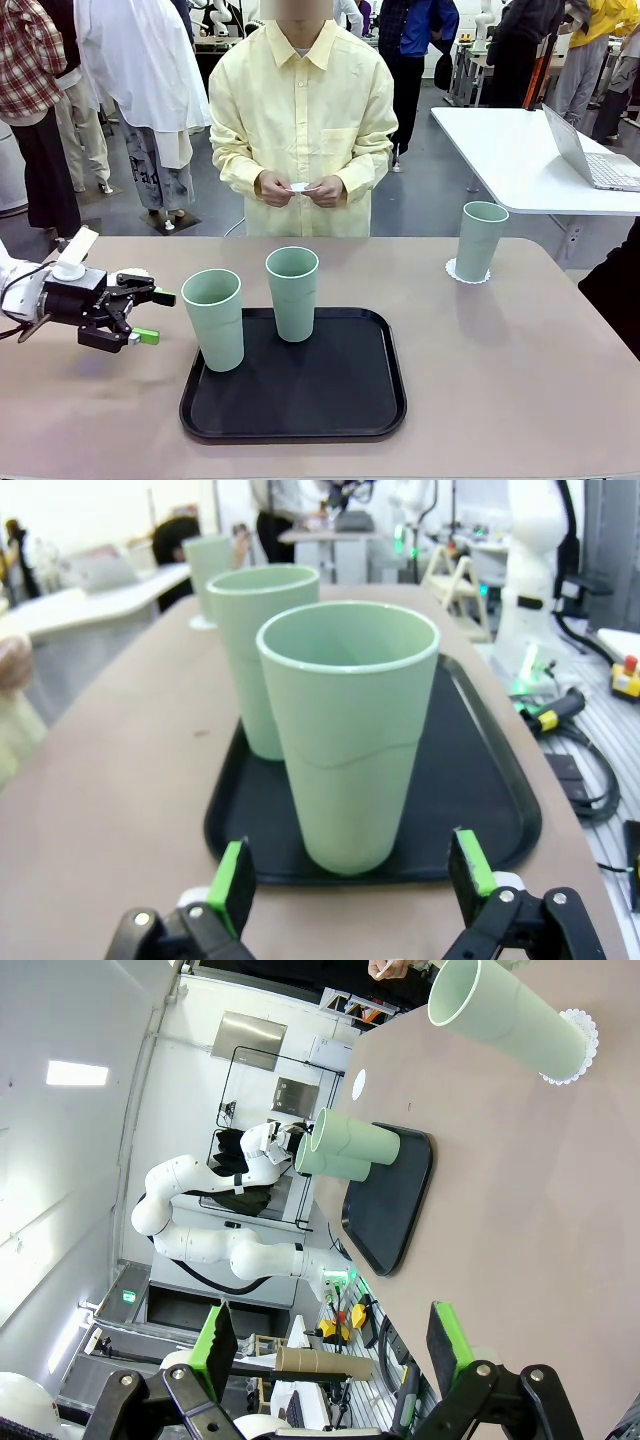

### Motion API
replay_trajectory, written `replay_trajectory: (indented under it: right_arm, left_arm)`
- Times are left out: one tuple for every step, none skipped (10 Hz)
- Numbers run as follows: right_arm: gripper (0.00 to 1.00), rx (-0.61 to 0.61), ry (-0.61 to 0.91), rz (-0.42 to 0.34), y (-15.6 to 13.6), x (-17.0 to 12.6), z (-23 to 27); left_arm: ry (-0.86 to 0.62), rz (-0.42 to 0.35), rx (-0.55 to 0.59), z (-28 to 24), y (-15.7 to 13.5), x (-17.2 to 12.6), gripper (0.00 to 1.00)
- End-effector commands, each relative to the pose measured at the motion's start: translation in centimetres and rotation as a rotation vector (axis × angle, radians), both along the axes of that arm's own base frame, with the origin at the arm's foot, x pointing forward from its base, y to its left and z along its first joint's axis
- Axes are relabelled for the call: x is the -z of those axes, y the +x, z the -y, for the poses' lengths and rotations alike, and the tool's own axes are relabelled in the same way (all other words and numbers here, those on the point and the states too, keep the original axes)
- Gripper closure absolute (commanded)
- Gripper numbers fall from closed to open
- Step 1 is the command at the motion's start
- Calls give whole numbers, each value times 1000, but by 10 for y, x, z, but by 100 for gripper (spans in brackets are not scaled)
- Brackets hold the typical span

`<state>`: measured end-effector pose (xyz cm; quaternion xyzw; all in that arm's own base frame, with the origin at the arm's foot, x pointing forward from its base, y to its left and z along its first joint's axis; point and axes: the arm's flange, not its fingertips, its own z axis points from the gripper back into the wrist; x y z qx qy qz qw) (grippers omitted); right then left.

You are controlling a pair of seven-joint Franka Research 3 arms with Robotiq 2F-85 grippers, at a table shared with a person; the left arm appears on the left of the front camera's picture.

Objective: Place coasters on the table and set cups on them.
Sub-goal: Take one Reusable plastic cup from the Flat Tray and place it on a coaster set by the human.

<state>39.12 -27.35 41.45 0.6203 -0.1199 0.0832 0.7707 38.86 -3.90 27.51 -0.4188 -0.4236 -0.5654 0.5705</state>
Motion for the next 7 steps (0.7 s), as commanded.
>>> replay_trajectory:
  right_arm:
    - [0, 2, 1, -4, 0, 0, 0]
    - [0, 2, 1, -4, 0, 0, 0]
    - [0, 2, 1, -4, 0, 0, 0]
    - [0, 2, 1, -4, 0, 0, 0]
    - [0, 2, 1, -4, 0, 0, 0]
    - [0, 2, 1, -4, 0, 0, 0]
    - [0, 2, 1, -4, 0, 0, 0]
  left_arm:
    - [-42, 44, 20, 8, 4, 9, 0]
    - [-43, 44, 27, 12, 4, 11, 0]
    - [-48, 46, 29, 16, 5, 13, 0]
    - [-48, 47, 34, 20, 7, 14, 0]
    - [-50, 45, 33, 25, 10, 15, 0]
    - [-46, 44, 35, 30, 14, 16, 0]
    - [-41, 39, 36, 34, 17, 17, 0]
